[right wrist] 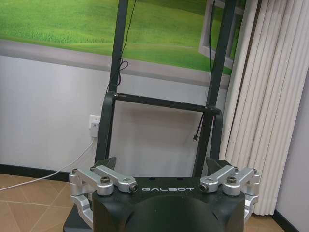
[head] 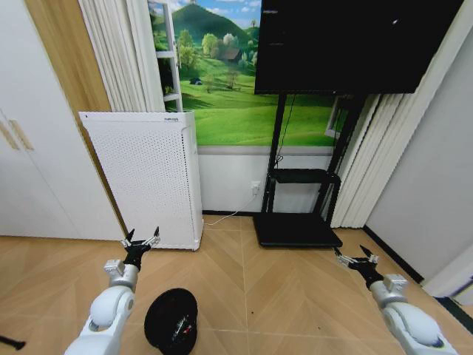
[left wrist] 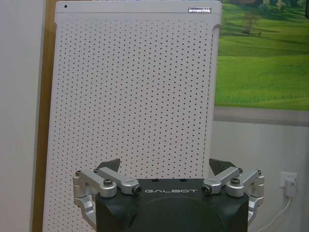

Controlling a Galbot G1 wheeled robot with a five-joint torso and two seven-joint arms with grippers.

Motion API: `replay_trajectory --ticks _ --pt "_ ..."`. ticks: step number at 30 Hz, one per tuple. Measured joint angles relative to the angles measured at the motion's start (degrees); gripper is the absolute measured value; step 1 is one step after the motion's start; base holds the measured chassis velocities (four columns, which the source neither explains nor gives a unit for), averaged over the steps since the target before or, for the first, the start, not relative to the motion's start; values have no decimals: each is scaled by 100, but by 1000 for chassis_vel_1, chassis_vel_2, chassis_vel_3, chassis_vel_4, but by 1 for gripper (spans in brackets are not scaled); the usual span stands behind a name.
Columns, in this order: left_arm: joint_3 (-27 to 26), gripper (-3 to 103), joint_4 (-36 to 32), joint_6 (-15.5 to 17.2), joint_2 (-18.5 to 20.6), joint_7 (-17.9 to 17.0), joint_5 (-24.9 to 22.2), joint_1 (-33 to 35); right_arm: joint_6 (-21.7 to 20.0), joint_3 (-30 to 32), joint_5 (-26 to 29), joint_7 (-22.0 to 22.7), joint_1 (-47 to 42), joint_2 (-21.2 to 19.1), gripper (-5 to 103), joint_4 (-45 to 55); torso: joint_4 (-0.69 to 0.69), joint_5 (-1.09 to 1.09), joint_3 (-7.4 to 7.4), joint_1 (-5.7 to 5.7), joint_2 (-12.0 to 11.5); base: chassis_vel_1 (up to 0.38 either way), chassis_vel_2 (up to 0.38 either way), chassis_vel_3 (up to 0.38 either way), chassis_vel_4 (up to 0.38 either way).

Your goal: Pick up the trash bin and place the garbage on the floor into it.

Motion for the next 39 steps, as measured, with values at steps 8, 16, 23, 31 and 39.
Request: replay_trajectory --ticks 8,16,23,31,39 --pt "0 100 0 0 0 0 0 0 0 0 0 0 0 0 100 0 0 0 121 58 179 0 0 0 0" --pt "0 100 0 0 0 0 0 0 0 0 0 0 0 0 100 0 0 0 240 127 366 0 0 0 0" --pt "0 100 0 0 0 0 0 0 0 0 0 0 0 0 100 0 0 0 343 190 533 0 0 0 0" --pt "0 100 0 0 0 0 0 0 0 0 0 0 0 0 100 0 0 0 461 255 715 0 0 0 0" --pt "0 100 0 0 0 0 0 0 0 0 0 0 0 0 100 0 0 0 588 336 924 0 0 0 0"
